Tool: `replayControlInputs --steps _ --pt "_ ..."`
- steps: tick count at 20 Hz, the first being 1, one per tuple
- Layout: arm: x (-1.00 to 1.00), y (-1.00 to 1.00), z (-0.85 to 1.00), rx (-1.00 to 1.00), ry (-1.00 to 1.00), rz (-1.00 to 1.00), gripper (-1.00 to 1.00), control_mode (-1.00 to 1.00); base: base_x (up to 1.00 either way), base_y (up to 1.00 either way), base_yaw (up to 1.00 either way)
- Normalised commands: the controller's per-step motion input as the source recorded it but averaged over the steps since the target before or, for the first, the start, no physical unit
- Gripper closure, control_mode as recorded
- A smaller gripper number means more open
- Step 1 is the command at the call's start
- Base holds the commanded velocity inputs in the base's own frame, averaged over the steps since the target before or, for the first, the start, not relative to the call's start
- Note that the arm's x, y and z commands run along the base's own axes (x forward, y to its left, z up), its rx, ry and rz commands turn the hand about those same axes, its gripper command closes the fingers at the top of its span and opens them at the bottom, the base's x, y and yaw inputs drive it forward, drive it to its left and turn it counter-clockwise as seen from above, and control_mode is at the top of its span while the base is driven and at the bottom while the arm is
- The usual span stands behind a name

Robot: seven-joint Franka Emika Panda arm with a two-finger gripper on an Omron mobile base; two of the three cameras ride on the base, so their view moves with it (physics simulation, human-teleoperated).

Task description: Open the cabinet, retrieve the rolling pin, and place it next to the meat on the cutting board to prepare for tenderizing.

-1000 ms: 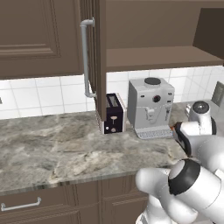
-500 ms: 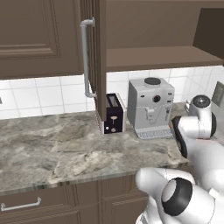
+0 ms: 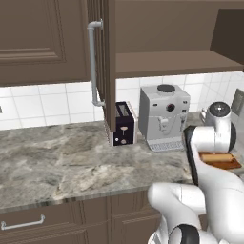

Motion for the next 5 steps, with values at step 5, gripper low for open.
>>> replayControlInputs --steps 5 --pt "-0.43 0.35 0.17 0.0 0.0 0.0 -1.0 -1.0 0.0 0.0 0.0"
